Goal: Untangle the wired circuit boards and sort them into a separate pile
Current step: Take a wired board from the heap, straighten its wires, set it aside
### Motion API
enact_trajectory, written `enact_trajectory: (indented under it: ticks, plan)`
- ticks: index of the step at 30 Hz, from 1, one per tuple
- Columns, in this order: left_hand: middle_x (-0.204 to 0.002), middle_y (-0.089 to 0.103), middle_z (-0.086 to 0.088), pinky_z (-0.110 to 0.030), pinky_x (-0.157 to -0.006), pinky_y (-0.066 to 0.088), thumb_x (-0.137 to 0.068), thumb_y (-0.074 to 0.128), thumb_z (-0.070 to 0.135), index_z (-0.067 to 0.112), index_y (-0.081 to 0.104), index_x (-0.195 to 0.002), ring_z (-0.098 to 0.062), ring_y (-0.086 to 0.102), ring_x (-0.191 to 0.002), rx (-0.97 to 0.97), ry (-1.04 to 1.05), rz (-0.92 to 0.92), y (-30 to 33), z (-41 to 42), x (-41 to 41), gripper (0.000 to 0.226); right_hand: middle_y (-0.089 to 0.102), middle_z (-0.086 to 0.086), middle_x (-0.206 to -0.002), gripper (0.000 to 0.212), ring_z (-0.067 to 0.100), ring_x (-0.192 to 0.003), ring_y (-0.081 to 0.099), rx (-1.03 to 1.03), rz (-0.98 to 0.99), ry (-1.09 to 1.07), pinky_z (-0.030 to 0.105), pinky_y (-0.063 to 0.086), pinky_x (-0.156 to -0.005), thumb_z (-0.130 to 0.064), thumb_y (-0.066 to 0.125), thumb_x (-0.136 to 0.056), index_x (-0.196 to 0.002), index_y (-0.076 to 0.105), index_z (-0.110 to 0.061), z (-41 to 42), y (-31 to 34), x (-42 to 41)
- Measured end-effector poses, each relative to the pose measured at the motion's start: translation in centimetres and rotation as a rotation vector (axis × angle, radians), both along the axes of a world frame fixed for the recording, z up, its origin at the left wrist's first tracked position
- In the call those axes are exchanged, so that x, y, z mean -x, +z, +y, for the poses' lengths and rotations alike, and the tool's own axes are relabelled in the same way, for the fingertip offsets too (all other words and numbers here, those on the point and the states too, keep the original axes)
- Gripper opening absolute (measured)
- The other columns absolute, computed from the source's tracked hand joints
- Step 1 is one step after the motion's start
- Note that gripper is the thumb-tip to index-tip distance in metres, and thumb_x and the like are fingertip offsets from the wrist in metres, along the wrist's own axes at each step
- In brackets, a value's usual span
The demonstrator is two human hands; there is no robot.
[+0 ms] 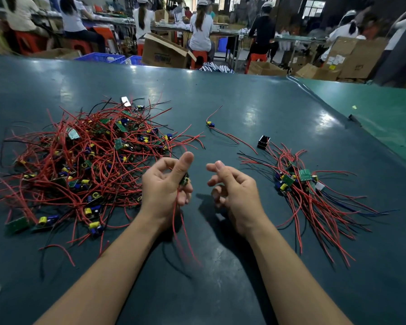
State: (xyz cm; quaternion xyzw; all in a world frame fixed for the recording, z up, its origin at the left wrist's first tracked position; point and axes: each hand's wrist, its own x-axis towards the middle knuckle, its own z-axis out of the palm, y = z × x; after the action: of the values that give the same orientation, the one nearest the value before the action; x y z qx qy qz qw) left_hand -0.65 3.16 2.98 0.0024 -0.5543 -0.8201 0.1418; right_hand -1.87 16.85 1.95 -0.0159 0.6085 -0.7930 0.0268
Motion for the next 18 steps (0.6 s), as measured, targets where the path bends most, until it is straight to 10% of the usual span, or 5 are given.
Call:
enact_trajectory:
  ticks: [11,18]
  plan:
    - [-0.045,0.053,-0.006,-0.016,-0.035,0.032,-0.08,0.064,0.046,0.017,0.069,-0.063,-0.013,0.041,-0.031,0.267,-0.268,-0.079,-0.8,0.8,-0.3,0.034,0.053,0.0,-0.06,0.022,0.005,-0.041,0.033,0.127,-0.066,0.154,0.015,0.026,-0.036,-0.034,0.078,-0.066,-0.077,0.077,-0.015,0.5,-0.2,0.2]
    - [-0.042,0.047,-0.005,-0.016,-0.035,0.033,-0.091,0.063,0.018,0.013,0.06,-0.059,-0.011,0.039,-0.03,0.272,-0.319,-0.108,-1.0,0.6,-0.1,0.033,0.045,-0.007,-0.047,0.015,0.004,-0.041,0.033,0.186,-0.037,-0.124,0.015,0.025,-0.037,-0.011,0.067,-0.089,-0.078,0.073,-0.005,0.7,-0.3,0.9]
